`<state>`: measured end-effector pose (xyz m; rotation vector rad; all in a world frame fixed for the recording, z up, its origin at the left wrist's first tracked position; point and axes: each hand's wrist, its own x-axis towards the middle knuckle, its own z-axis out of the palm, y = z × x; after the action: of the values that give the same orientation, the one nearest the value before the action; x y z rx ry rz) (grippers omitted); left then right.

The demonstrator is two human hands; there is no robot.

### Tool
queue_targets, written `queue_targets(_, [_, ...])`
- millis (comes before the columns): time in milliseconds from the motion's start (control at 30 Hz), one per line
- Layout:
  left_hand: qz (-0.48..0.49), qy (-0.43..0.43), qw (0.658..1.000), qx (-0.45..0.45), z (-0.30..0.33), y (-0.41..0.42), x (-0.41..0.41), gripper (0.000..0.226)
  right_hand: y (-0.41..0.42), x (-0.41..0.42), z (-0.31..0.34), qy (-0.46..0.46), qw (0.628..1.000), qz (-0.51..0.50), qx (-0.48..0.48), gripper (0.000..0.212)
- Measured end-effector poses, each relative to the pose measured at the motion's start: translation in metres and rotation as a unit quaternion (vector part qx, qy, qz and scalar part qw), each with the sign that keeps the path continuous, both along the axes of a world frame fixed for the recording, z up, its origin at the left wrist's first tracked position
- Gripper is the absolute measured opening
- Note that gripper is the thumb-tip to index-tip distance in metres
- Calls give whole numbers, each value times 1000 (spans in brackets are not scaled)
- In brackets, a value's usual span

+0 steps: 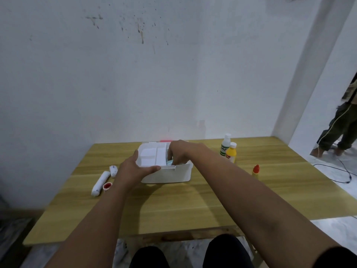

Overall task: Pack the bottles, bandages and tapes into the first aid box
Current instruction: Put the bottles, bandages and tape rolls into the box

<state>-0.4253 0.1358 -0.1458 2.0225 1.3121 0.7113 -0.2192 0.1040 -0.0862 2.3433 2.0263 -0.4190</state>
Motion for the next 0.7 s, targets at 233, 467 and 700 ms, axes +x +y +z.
queue_targets(233, [7,4,1000,-10,-3,4,-1,119,-5,3,22,94,995,-33,-14,31])
queue_targets(467, [6,-4,1000,-3,-5,4,0,116,-16,-17,17,9,996,-92,-4,10])
queue_targets(700, [-5,-15,1000,-4,-7,4,-2,113,-20,-23,5,-17,992,-124,28,19])
